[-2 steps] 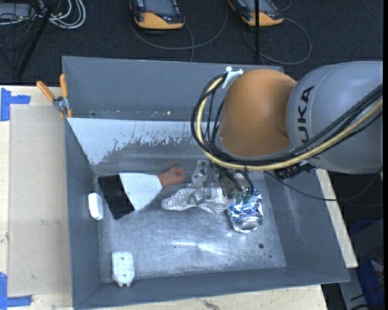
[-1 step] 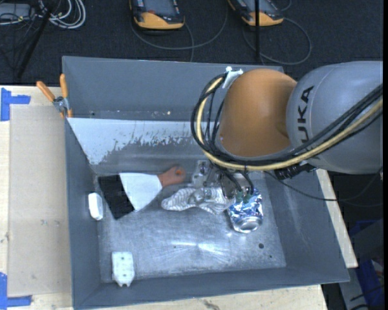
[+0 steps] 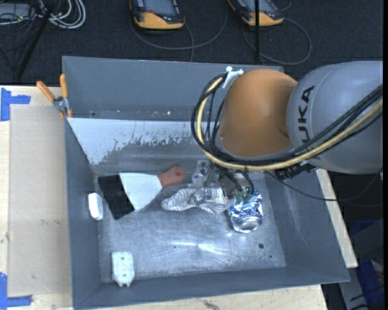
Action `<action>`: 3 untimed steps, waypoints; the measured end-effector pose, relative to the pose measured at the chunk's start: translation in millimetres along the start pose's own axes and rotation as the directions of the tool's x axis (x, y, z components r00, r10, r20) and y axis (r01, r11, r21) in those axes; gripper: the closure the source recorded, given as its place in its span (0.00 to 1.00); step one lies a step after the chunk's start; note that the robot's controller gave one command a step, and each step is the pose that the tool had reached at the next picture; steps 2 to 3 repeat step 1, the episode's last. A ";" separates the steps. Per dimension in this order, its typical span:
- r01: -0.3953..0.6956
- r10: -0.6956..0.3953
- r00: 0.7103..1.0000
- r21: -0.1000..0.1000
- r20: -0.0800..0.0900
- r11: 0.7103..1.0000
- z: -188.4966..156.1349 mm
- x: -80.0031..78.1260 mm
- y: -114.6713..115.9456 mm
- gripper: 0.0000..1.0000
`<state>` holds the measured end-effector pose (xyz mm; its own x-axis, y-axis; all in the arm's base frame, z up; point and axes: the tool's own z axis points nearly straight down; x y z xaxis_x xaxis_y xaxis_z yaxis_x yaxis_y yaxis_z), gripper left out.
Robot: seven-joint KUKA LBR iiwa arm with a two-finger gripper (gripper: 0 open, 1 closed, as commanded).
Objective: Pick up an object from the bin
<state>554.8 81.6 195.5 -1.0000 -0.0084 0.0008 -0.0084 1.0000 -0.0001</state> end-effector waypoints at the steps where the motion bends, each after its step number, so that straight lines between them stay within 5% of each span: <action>1: 0.182 -0.182 0.983 0.001 0.011 0.983 -16.7 -7.6 10.9 1.00; 3: 0.182 -0.182 0.983 0.001 0.011 0.983 -16.7 -7.6 10.9 1.00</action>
Offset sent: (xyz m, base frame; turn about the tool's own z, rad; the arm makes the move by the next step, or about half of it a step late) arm -0.0182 -0.0332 0.1068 -0.1116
